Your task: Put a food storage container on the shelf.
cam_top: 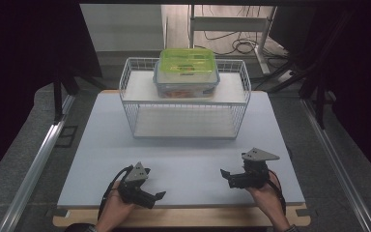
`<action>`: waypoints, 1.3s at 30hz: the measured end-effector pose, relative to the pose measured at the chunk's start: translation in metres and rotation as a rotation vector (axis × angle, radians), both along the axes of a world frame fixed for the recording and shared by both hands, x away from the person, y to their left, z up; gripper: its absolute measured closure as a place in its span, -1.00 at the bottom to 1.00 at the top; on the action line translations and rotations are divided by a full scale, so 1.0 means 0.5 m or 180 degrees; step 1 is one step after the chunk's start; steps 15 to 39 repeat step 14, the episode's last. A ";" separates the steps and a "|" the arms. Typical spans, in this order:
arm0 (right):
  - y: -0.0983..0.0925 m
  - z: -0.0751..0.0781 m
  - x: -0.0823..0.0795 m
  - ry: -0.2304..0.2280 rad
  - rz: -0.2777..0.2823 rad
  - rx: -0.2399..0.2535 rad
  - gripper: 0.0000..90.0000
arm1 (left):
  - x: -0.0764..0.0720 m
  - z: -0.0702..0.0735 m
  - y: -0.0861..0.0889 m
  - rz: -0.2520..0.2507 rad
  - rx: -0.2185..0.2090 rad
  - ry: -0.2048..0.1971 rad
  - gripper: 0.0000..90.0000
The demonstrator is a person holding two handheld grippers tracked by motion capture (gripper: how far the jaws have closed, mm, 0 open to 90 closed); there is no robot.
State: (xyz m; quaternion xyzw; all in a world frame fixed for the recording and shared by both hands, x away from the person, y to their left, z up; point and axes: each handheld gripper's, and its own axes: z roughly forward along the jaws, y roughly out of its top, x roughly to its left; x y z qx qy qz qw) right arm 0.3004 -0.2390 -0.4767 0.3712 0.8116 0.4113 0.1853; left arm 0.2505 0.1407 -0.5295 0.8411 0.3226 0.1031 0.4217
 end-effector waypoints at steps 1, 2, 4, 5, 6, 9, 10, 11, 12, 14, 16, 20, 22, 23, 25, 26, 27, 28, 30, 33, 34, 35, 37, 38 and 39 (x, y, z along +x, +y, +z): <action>-0.002 -0.005 -0.001 0.0015 -0.0006 -0.0011 -1.00 | 0.000 0.000 0.000 0.0000 0.0004 -0.0003 -0.97; -0.003 -0.009 -0.002 0.0038 -0.0015 -0.0018 -1.00 | 0.000 0.000 -0.001 -0.0002 0.0005 -0.0006 -0.97; -0.006 -0.019 -0.004 0.0079 -0.0022 -0.0042 -1.00 | 0.000 0.000 -0.001 -0.0009 0.0021 -0.0010 -0.97; -0.007 -0.024 -0.005 0.0100 -0.0025 -0.0063 -1.00 | 0.000 0.000 -0.001 -0.0013 0.0030 -0.0012 -0.97; -0.008 -0.028 -0.006 0.0118 -0.0034 -0.0078 -1.00 | 0.000 0.000 -0.001 -0.0015 0.0034 -0.0013 -0.97; -0.008 -0.041 -0.006 0.0213 -0.0045 -0.0115 -1.00 | 0.000 -0.001 -0.002 -0.0022 0.0039 -0.0010 -0.97; -0.008 -0.043 -0.005 0.0223 -0.0040 -0.0142 -1.00 | -0.001 -0.001 -0.002 -0.0024 0.0039 -0.0010 -0.97; -0.008 -0.045 -0.005 0.0237 -0.0044 -0.0158 -1.00 | -0.001 -0.001 -0.003 -0.0028 0.0042 -0.0013 -0.97; -0.007 -0.046 -0.004 0.0249 -0.0046 -0.0178 -1.00 | -0.001 -0.001 -0.004 -0.0031 0.0052 -0.0017 -0.97; -0.006 -0.048 -0.003 0.0256 -0.0056 -0.0203 -1.00 | -0.001 -0.001 -0.004 -0.0037 0.0066 -0.0029 -0.97; -0.006 -0.048 -0.003 0.0256 -0.0056 -0.0203 -1.00 | -0.001 -0.001 -0.004 -0.0037 0.0066 -0.0029 -0.97; -0.006 -0.048 -0.003 0.0256 -0.0056 -0.0203 -1.00 | -0.001 -0.001 -0.004 -0.0037 0.0066 -0.0029 -0.97; -0.006 -0.048 -0.003 0.0256 -0.0056 -0.0203 -1.00 | -0.001 -0.001 -0.004 -0.0037 0.0066 -0.0029 -0.97; -0.006 -0.048 -0.003 0.0256 -0.0056 -0.0203 -1.00 | -0.001 -0.001 -0.004 -0.0037 0.0066 -0.0029 -0.97; -0.006 -0.048 -0.003 0.0256 -0.0056 -0.0203 -1.00 | -0.001 -0.001 -0.004 -0.0037 0.0066 -0.0029 -0.97; -0.006 -0.048 -0.003 0.0256 -0.0056 -0.0203 -1.00 | -0.001 -0.001 -0.004 -0.0037 0.0066 -0.0029 -0.97; -0.006 -0.048 -0.003 0.0256 -0.0056 -0.0203 -1.00 | -0.001 -0.001 -0.004 -0.0037 0.0066 -0.0029 -0.97; -0.006 -0.048 -0.003 0.0256 -0.0056 -0.0203 -1.00 | -0.001 -0.001 -0.004 -0.0037 0.0066 -0.0029 -0.97; -0.006 -0.048 -0.003 0.0256 -0.0056 -0.0203 -1.00 | -0.001 -0.001 -0.004 -0.0037 0.0066 -0.0029 -0.97; -0.006 -0.048 -0.003 0.0256 -0.0056 -0.0203 -1.00 | -0.001 -0.001 -0.004 -0.0037 0.0066 -0.0029 -0.97; -0.006 -0.048 -0.003 0.0256 -0.0056 -0.0203 -1.00 | -0.001 -0.001 -0.004 -0.0037 0.0066 -0.0029 -0.97; -0.006 -0.048 -0.003 0.0256 -0.0056 -0.0203 -1.00 | -0.001 -0.001 -0.004 -0.0037 0.0066 -0.0029 -0.97; -0.006 -0.048 -0.003 0.0256 -0.0056 -0.0203 -1.00 | -0.001 -0.001 -0.004 -0.0037 0.0066 -0.0029 -0.97; -0.006 -0.048 -0.003 0.0256 -0.0056 -0.0203 -1.00 | -0.001 -0.001 -0.004 -0.0037 0.0066 -0.0029 -0.97; -0.006 -0.048 -0.003 0.0256 -0.0056 -0.0203 -1.00 | -0.001 -0.001 -0.004 -0.0037 0.0066 -0.0029 -0.97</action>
